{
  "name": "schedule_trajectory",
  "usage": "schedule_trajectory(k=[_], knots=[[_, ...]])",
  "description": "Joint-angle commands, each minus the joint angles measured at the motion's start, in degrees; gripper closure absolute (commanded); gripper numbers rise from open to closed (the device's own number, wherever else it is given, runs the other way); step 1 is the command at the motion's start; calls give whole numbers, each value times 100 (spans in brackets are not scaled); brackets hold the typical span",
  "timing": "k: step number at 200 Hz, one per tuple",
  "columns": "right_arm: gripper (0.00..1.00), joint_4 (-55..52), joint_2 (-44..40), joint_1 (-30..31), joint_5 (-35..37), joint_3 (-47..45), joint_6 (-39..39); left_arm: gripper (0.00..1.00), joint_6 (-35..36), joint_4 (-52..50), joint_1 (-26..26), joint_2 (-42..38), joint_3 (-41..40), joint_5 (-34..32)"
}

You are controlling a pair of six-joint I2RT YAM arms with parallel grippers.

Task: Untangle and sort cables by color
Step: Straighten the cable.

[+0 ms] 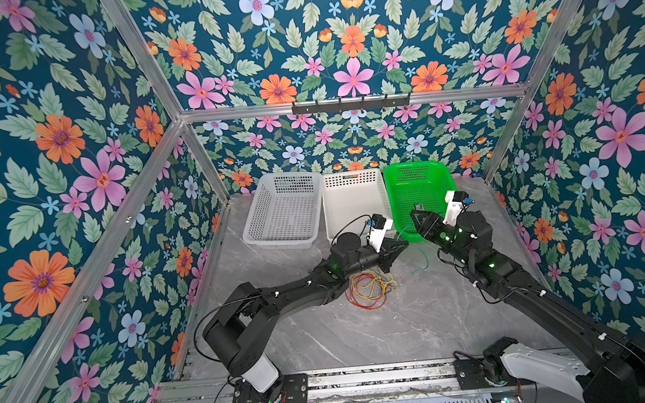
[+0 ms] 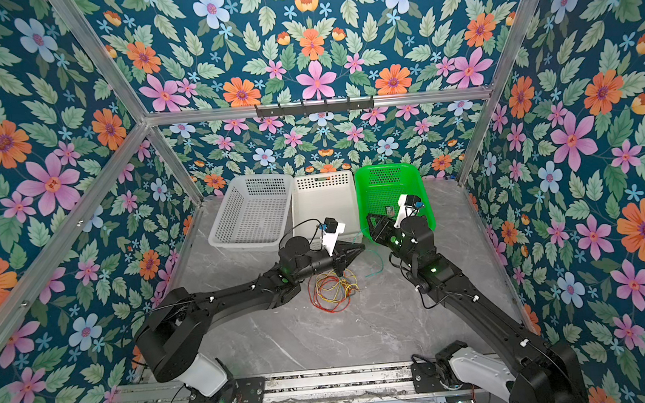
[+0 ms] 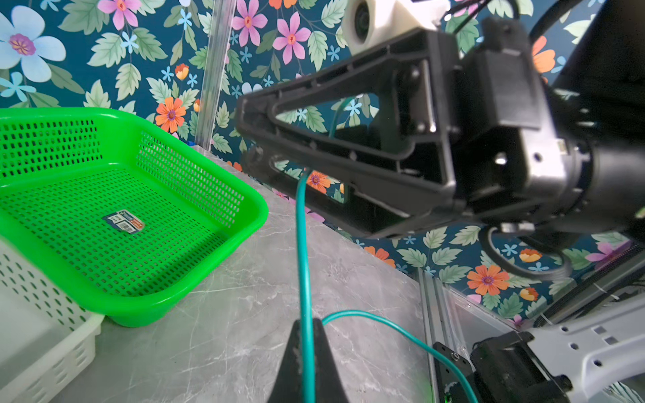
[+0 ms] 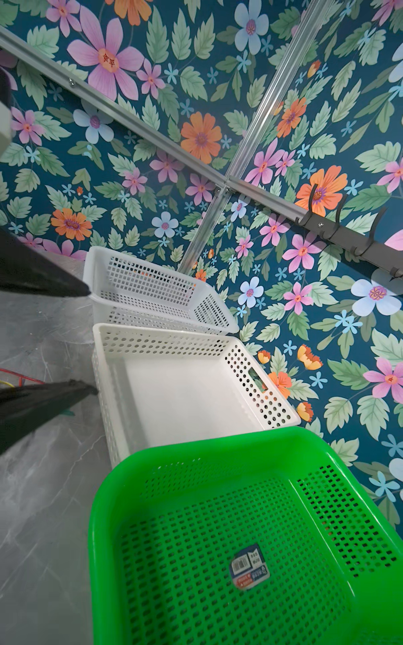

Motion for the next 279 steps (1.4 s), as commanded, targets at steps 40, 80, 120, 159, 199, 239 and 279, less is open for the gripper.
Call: schedule_trajectory(k=[40,80,120,159,199,239,279], knots=[[94,142,-22,-17,-256,420,-286,100,157,37,-40,149,77,232],[100,-150,-238,-16,-226,572,-452,100,257,-22,-51,204,26,277],[100,-376,-513,-18,-189,672,-573,99,210,369,-57,231,-136,669],[100,-574,-819,-17,-135,764,-670,83,-137,1264,-43,239,-516,1070],[100,-629,-1009,-17,-130,688,-677,63,-475,2052,-43,257,-729,1360],[100,-630,-1124,-11,-144,506,-633,47,-480,2292,-34,26,-794,1252],[100,-471,-1206,-14,-162,315,-533,35,-496,2563,-25,232,-574,1180]])
